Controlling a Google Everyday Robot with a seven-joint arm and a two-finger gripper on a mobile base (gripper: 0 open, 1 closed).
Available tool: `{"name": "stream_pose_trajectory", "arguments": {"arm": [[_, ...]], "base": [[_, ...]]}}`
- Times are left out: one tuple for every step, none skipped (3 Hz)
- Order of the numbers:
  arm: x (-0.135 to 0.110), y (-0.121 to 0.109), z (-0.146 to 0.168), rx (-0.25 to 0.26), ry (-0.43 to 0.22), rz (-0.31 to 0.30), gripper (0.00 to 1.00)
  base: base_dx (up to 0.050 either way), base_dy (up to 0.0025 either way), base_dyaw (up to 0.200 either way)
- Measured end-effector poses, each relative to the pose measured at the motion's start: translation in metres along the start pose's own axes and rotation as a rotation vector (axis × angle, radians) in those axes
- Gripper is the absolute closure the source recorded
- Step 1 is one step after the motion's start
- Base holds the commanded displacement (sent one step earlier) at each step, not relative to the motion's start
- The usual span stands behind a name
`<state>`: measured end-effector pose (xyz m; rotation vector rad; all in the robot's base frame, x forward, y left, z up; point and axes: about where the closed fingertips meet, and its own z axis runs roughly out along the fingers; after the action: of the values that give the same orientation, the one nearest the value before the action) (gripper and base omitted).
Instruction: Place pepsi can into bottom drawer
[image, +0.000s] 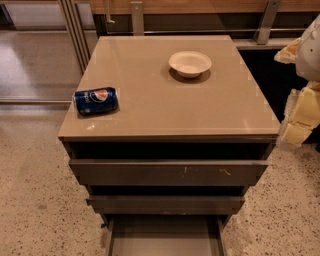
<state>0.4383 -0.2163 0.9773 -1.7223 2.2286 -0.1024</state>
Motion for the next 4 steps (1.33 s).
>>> {"name": "stream_pose_trajectory", "arguments": {"arm": [[0.000, 0.000, 0.000, 0.000, 0.000, 0.000, 0.00], [0.000, 0.000, 0.000, 0.000, 0.000, 0.000, 0.00], [-0.011, -0.010, 0.004, 0.014, -0.060, -0.013, 0.00], [-0.050, -0.030, 0.019, 0.014, -0.162, -0.053, 0.00]], "base": [[-0.039, -0.00001, 0.000], [0.000, 0.00000, 0.000], [0.000, 0.00000, 0.000], [0.000, 0.00000, 0.000]]}}
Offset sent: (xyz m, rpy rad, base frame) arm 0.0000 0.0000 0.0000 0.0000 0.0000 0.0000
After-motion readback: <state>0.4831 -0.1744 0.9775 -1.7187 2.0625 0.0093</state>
